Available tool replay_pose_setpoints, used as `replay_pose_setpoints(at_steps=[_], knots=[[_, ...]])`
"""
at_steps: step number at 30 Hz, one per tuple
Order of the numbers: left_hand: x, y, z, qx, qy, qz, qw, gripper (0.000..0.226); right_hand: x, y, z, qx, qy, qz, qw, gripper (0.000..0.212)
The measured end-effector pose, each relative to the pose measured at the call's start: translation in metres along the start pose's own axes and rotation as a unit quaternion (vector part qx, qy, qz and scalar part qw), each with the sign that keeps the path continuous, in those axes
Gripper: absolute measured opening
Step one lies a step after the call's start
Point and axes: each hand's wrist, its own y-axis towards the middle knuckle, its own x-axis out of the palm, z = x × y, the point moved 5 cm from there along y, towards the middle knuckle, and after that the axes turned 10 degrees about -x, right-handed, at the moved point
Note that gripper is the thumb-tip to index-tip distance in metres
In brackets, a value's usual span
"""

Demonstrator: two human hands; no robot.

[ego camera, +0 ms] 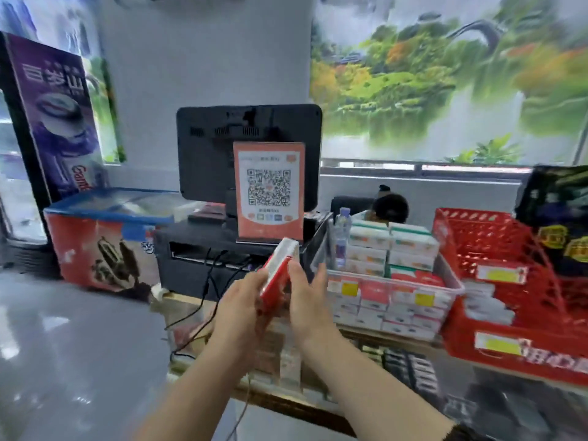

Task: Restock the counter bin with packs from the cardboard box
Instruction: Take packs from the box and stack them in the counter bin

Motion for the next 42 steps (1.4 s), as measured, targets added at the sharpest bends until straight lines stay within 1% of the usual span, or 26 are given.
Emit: replay_pose_setpoints(at_steps=[3, 6, 8, 11, 13, 15, 18, 21, 24, 27, 30, 32, 35, 36, 39, 42], knots=[[0.034, -0.006, 0.015, 0.002, 0.016, -0.009, 1.0, 0.034, -0.017, 0.015, -0.033, -0.021, -0.043, 0.021, 0.999, 0.071], [0.062, -0.004, 0.033, 0.027, 0.054, -0.017, 0.998, 0.027, -0.035, 0.033, -0.056, -0.037, -0.039, 0.06, 0.997, 0.065], [0.081, 0.002, 0.044, 0.029, 0.07, -0.045, 0.996, 0.023, -0.045, 0.045, -0.067, -0.037, -0.044, 0.085, 0.995, 0.057], [0.101, 0.021, 0.057, 0.022, 0.09, -0.1, 0.991, 0.026, -0.064, 0.067, -0.079, -0.042, -0.068, 0.131, 0.988, 0.059], [0.106, 0.032, 0.064, 0.031, 0.138, -0.12, 0.983, 0.028, -0.076, 0.081, -0.088, -0.065, -0.095, 0.162, 0.98, 0.058], [0.103, 0.042, 0.071, 0.037, 0.164, -0.13, 0.977, 0.025, -0.093, 0.092, -0.096, -0.081, -0.138, 0.199, 0.967, 0.06], [0.097, 0.055, 0.082, 0.047, 0.14, -0.142, 0.979, 0.018, -0.123, 0.11, -0.095, -0.072, -0.181, 0.249, 0.949, 0.064], [0.093, 0.067, 0.089, 0.059, 0.114, -0.134, 0.983, 0.011, -0.142, 0.123, -0.077, -0.035, -0.253, 0.267, 0.929, 0.065], [0.09, 0.077, 0.092, 0.071, 0.102, -0.125, 0.984, 0.01, -0.149, 0.139, -0.054, 0.0, -0.351, 0.241, 0.905, 0.064], [0.083, 0.086, 0.091, 0.083, 0.098, -0.111, 0.986, 0.01, -0.144, 0.156, -0.027, 0.058, -0.444, 0.165, 0.879, 0.066], [0.075, 0.095, 0.09, 0.09, 0.098, -0.096, 0.986, 0.01, -0.136, 0.174, -0.003, 0.092, -0.543, 0.077, 0.831, 0.077], [0.068, 0.099, 0.091, 0.095, 0.1, -0.084, 0.987, 0.009, -0.133, 0.182, 0.009, 0.109, -0.589, 0.037, 0.8, 0.085], [0.061, 0.103, 0.089, 0.094, 0.092, -0.073, 0.989, 0.007, -0.135, 0.191, 0.025, 0.137, -0.63, 0.024, 0.764, 0.099], [0.058, 0.104, 0.088, 0.094, 0.091, -0.069, 0.989, 0.007, -0.136, 0.193, 0.03, 0.143, -0.641, 0.025, 0.753, 0.099], [0.055, 0.106, 0.082, 0.093, 0.088, -0.058, 0.99, 0.007, -0.14, 0.198, 0.037, 0.156, -0.664, 0.033, 0.731, 0.087], [0.055, 0.106, 0.077, 0.088, 0.093, -0.055, 0.99, 0.008, -0.141, 0.2, 0.041, 0.166, -0.702, 0.013, 0.692, 0.074]])
